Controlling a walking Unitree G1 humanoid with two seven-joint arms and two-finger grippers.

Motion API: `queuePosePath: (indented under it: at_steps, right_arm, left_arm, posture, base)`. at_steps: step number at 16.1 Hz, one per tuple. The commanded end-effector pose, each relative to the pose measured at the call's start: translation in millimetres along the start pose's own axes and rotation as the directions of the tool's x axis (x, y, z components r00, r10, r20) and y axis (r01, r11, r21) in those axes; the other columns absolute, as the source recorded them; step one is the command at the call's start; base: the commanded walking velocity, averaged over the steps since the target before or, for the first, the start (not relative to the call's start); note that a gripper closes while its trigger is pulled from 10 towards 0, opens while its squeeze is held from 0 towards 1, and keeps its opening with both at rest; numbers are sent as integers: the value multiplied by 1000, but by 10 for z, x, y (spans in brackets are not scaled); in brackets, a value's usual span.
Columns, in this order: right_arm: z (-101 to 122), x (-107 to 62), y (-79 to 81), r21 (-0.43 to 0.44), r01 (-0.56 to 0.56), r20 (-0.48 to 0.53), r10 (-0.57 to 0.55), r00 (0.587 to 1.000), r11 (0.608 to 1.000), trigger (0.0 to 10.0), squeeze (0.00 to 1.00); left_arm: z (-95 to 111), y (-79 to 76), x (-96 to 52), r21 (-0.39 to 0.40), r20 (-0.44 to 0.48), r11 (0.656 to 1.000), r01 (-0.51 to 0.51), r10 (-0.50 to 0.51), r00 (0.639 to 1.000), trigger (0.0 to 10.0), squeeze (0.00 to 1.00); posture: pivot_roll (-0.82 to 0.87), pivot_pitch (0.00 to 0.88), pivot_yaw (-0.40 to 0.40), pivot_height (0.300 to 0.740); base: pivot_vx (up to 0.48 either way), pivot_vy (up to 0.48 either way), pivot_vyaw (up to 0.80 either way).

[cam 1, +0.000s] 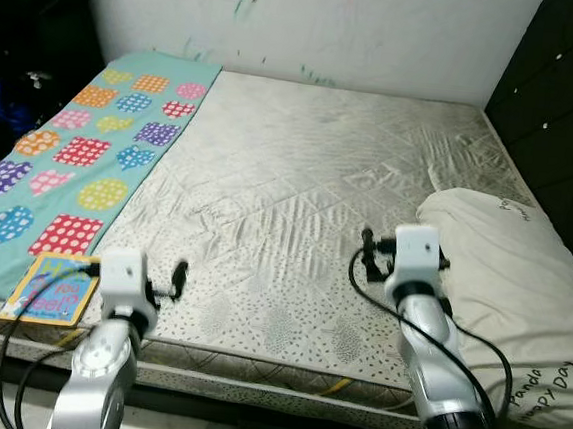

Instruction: Clean up the room

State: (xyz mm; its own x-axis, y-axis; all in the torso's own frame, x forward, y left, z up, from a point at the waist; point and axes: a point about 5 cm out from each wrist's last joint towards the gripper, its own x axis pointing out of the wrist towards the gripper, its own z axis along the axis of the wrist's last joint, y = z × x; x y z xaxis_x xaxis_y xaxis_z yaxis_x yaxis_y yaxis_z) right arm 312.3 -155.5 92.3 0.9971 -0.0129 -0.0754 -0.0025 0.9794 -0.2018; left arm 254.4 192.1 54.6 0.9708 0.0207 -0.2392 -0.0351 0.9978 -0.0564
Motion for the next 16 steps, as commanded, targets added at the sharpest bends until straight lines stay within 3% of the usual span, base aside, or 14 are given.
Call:
queuePosePath:
  at_steps: [1, 4, 6, 9, 12, 16]
  right_arm:
    - [-6, -47, -90, -9, 8, 12, -8, 1000, 1000, 10000, 0]
    - [-38, -251, -378, 4, 27, 9, -27, 1000, 1000, 10000, 0]
    - [6, -482, -562, -12, 35, 14, -35, 999, 999, 10000, 0]
    - [17, -518, -556, -13, 31, 8, -31, 999, 999, 10000, 0]
    - [75, -482, -522, 19, 33, 1, -33, 999, 999, 10000, 0]
    - [141, -400, -373, 35, 30, -2, -30, 1000, 999, 10000, 0]
  left_arm:
    - [38, 30, -74, -2, 21, 1000, 15, -15, 1000, 10000, 0]
    - [77, 196, -423, 18, 61, 1000, -22, 21, 998, 10000, 0]
    - [115, 325, -668, -2, 100, 998, -70, 70, 993, 10000, 0]
    - [90, 270, -649, -13, 87, 998, -55, 55, 995, 10000, 0]
    - [138, 50, -623, -60, 90, 998, -12, 18, 996, 10000, 0]
    - [110, 159, -454, -75, 66, 987, -143, 148, 987, 10000, 0]
  posture:
    - [-61, 0, -19, 740]
    - [-66, 0, -13, 740]
    - [-76, 0, -7, 740]
    - [-92, 0, -13, 740]
    - [-85, 0, -14, 740]
    - [-118, 0, -33, 740]
  base:
    - [0, 0, 0]
    - [0, 0, 0]
    - [0, 0, 0]
    - [0, 0, 0]
    - [0, 0, 0]
    - [0, 0, 0]
